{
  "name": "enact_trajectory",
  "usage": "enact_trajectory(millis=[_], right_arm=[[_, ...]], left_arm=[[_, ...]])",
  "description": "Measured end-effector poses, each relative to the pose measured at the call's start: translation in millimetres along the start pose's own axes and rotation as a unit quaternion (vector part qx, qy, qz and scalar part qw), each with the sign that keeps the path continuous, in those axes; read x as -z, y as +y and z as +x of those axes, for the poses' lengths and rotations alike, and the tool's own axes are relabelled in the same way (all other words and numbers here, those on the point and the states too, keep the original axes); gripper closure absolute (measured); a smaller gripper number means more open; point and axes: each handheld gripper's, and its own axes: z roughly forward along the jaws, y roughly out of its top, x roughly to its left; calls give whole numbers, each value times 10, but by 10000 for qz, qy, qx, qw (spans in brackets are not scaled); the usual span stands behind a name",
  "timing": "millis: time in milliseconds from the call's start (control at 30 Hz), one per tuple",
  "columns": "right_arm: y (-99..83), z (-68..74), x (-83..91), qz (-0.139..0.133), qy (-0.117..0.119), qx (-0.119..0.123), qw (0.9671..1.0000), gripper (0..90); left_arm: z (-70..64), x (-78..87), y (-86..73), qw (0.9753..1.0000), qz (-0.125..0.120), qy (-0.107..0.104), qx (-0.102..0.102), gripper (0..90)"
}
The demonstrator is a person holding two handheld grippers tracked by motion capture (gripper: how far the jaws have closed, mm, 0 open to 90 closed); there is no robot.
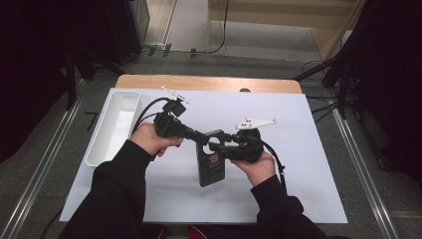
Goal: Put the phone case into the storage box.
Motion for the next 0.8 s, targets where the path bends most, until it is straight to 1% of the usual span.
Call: enact_trajectory(millis=[100, 233, 333, 600, 800], right_arm=[[1, -7, 3, -41, -24, -19, 10000, 513], [3, -15, 7, -72, -48, -61, 9999, 556], [3, -15, 3, -89, -59, -65, 9999, 583], [8, -19, 3, -107, -52, -85, 9999, 665], [17, -28, 11, -123, -36, -149, 9998, 686]], left_arm=[[5, 10, -1, 10000, -16, 17, -11, 787], [13, 9, 0, 10000, -43, 44, 17, 787], [15, 2, 3, 10000, -21, 67, 5, 787], [19, -11, 10, 9999, -60, 112, -40, 787], [17, -15, 12, 9999, -73, 127, -85, 787]])
